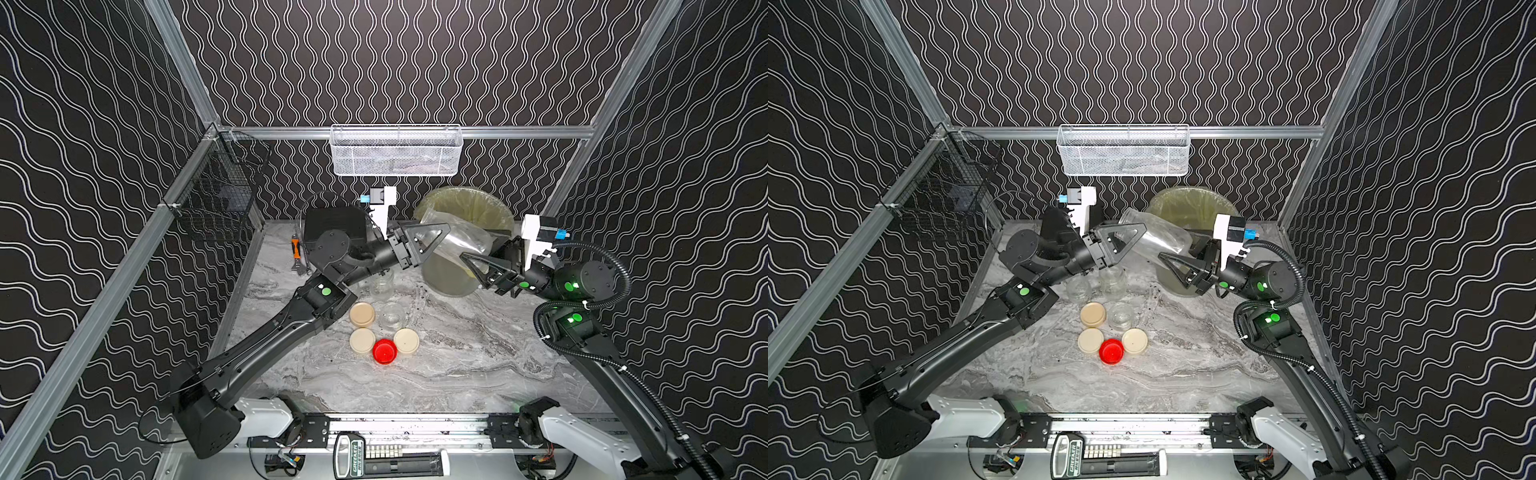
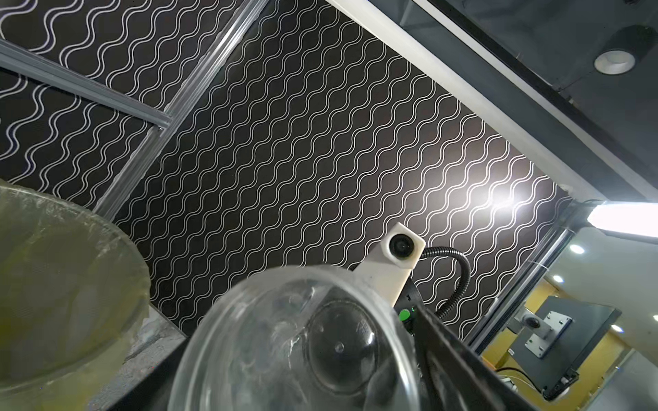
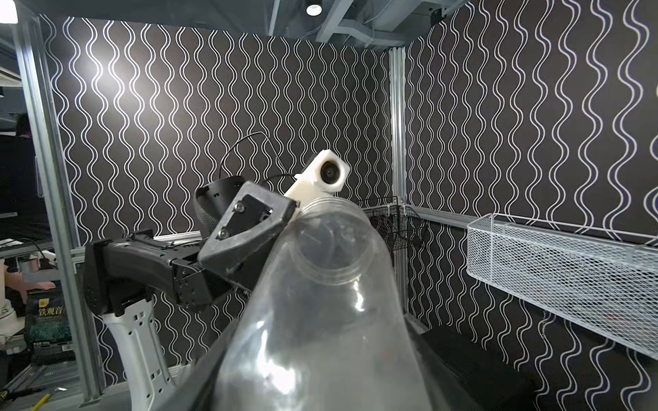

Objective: Empty moldy tea leaves from jars
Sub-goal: Place the jar at the center of the board.

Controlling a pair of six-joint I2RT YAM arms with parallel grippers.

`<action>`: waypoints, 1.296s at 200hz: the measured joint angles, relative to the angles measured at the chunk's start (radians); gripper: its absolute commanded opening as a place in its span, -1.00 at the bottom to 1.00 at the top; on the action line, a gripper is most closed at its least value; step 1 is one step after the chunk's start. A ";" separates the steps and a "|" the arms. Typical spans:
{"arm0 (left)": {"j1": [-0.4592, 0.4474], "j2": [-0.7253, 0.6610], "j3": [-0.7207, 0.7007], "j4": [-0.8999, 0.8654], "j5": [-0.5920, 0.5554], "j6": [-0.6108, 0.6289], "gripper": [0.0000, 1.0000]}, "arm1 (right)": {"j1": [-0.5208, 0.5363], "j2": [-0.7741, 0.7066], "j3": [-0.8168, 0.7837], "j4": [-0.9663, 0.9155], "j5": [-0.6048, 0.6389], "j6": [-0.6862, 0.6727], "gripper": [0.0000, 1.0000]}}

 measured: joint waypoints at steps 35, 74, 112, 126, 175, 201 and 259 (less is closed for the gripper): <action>0.004 0.010 0.002 0.010 0.024 -0.018 0.33 | 0.005 -0.004 0.000 -0.022 0.011 -0.026 -0.07; 0.004 0.003 0.009 -0.010 0.028 -0.010 0.17 | 0.009 -0.008 0.003 -0.035 0.014 -0.045 0.54; -0.001 -0.024 0.014 -0.049 0.049 0.045 0.15 | 0.016 -0.006 0.005 -0.088 0.003 -0.073 0.98; -0.001 -0.040 0.019 -0.086 0.046 0.079 0.16 | 0.014 -0.021 -0.005 -0.088 0.007 -0.073 0.98; -0.001 -0.131 0.057 -0.273 -0.064 0.306 0.16 | 0.014 -0.096 -0.043 -0.086 0.071 -0.069 0.98; -0.001 -0.200 0.060 -0.404 -0.204 0.470 0.16 | 0.014 -0.128 -0.048 -0.105 0.106 -0.070 0.98; 0.000 -0.373 -0.097 -0.629 -0.683 0.764 0.16 | 0.021 -0.061 0.063 -0.431 0.252 -0.124 0.98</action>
